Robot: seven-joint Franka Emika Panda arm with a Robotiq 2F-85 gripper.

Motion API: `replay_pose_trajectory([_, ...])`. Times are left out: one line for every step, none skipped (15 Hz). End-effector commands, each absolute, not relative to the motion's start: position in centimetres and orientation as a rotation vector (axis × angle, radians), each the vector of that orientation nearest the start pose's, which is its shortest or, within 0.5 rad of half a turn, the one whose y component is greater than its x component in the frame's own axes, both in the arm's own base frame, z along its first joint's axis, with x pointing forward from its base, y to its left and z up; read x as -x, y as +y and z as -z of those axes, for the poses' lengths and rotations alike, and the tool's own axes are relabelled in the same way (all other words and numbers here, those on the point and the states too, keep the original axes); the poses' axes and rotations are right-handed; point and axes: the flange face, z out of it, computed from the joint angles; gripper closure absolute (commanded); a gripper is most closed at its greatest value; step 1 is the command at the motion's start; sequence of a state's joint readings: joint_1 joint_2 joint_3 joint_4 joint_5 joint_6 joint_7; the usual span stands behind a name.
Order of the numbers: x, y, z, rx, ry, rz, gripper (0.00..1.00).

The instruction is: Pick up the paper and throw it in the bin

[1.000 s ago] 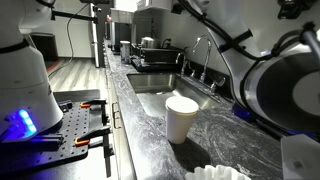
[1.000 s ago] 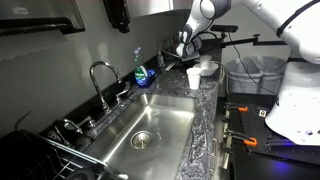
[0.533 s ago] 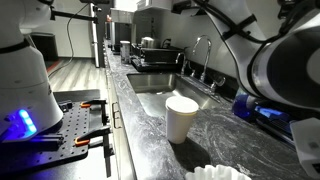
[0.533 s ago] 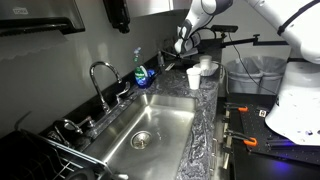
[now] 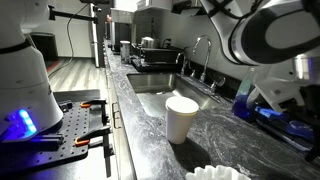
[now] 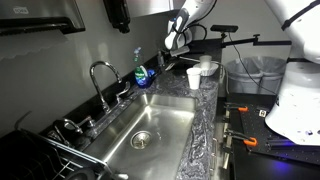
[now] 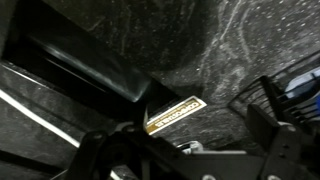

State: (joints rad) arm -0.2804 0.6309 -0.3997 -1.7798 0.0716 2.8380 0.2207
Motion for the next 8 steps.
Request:
replay_pose_trajectory([-55.9,-36.5,-29.5,3.099,1.135,0.673,0.0])
replay_pose_trajectory([-55.7,-35.8,-29.7,3.113,1.07,0.662,0.0])
replay_pose_trajectory([-55.8,-34.5,-29.9,3.124,1.015,0.647,0.0])
replay_pose_trajectory([-55.7,-33.6,-30.1,3.135,0.961,0.635,0.0])
replay_pose_trajectory([-55.5,-32.9,-30.3,3.146,0.912,0.627,0.0])
replay_pose_trajectory([-55.3,-32.1,-30.4,3.157,0.868,0.614,0.0])
replay_pose_trajectory([-55.2,-31.2,-30.7,3.165,0.823,0.603,0.0])
replay_pose_trajectory([-54.9,-30.6,-31.0,3.177,0.775,0.591,0.0])
